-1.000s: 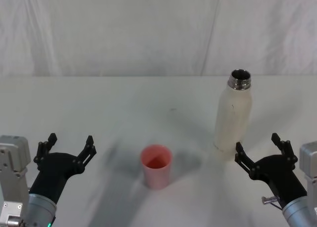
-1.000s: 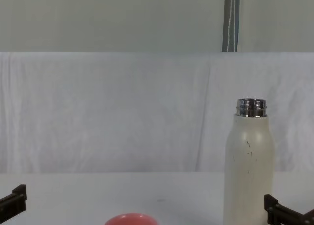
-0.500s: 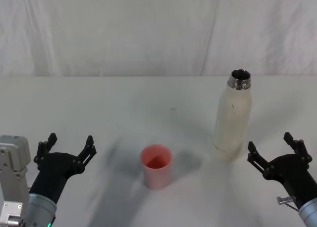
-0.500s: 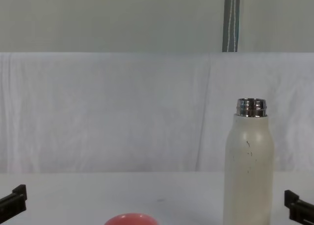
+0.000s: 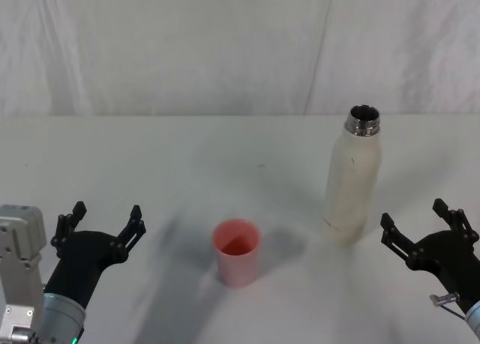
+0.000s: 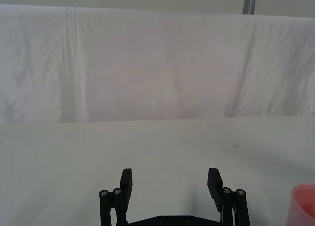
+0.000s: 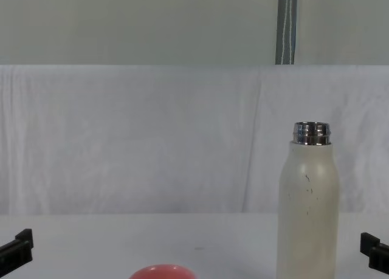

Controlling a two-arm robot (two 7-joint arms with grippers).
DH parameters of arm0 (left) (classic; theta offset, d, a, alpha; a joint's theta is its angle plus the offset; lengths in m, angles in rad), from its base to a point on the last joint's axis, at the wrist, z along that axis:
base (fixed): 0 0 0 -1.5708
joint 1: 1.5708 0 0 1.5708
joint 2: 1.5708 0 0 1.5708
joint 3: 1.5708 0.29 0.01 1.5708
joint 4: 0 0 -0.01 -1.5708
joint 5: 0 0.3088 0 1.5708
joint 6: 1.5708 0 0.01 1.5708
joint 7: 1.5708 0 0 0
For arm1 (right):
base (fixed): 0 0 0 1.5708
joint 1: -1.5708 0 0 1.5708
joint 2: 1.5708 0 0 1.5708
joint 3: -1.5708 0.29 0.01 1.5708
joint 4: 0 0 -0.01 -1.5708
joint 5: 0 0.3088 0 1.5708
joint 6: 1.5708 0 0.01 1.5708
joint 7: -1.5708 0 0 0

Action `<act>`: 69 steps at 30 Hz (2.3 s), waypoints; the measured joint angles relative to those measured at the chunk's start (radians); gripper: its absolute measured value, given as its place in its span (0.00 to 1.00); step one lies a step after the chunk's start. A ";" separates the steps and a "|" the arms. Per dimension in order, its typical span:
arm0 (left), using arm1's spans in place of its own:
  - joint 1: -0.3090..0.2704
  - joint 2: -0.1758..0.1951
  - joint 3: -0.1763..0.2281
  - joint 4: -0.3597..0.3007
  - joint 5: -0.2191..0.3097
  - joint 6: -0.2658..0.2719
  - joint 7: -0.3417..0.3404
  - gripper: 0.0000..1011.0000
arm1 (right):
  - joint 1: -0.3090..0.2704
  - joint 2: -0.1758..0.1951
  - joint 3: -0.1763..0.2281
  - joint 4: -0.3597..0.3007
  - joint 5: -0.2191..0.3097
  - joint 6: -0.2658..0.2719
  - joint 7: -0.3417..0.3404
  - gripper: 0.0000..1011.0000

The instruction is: Grasp the thermos with one hand and pour water into the cup lid.

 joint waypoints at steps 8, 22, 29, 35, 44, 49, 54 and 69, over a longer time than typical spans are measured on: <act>0.000 0.000 0.000 0.000 0.000 0.000 0.000 0.99 | 0.034 0.024 -0.005 0.022 0.053 0.019 0.042 0.99; 0.000 0.000 0.000 0.000 0.000 0.000 0.000 0.99 | 0.099 0.069 -0.051 0.067 0.096 0.016 0.084 0.99; 0.000 0.000 0.000 0.000 0.000 0.000 0.000 0.99 | 0.120 0.076 -0.069 0.083 0.102 0.019 0.084 0.99; 0.000 0.000 0.000 0.000 0.000 0.000 0.000 0.99 | 0.139 0.079 -0.087 0.102 0.111 0.033 0.082 0.99; 0.000 0.000 0.000 0.000 0.000 0.000 0.000 0.99 | 0.147 0.075 -0.106 0.118 0.116 0.041 0.070 0.99; 0.000 0.000 0.000 0.000 0.000 0.000 0.000 0.99 | 0.151 0.070 -0.114 0.127 0.116 0.038 0.060 0.99; 0.000 0.000 0.000 0.000 0.000 0.000 0.000 0.99 | 0.158 0.069 -0.118 0.134 0.113 0.034 0.058 0.99; 0.000 0.000 0.000 0.000 0.000 0.000 0.000 0.99 | 0.202 0.062 -0.131 0.177 0.098 0.020 0.058 0.99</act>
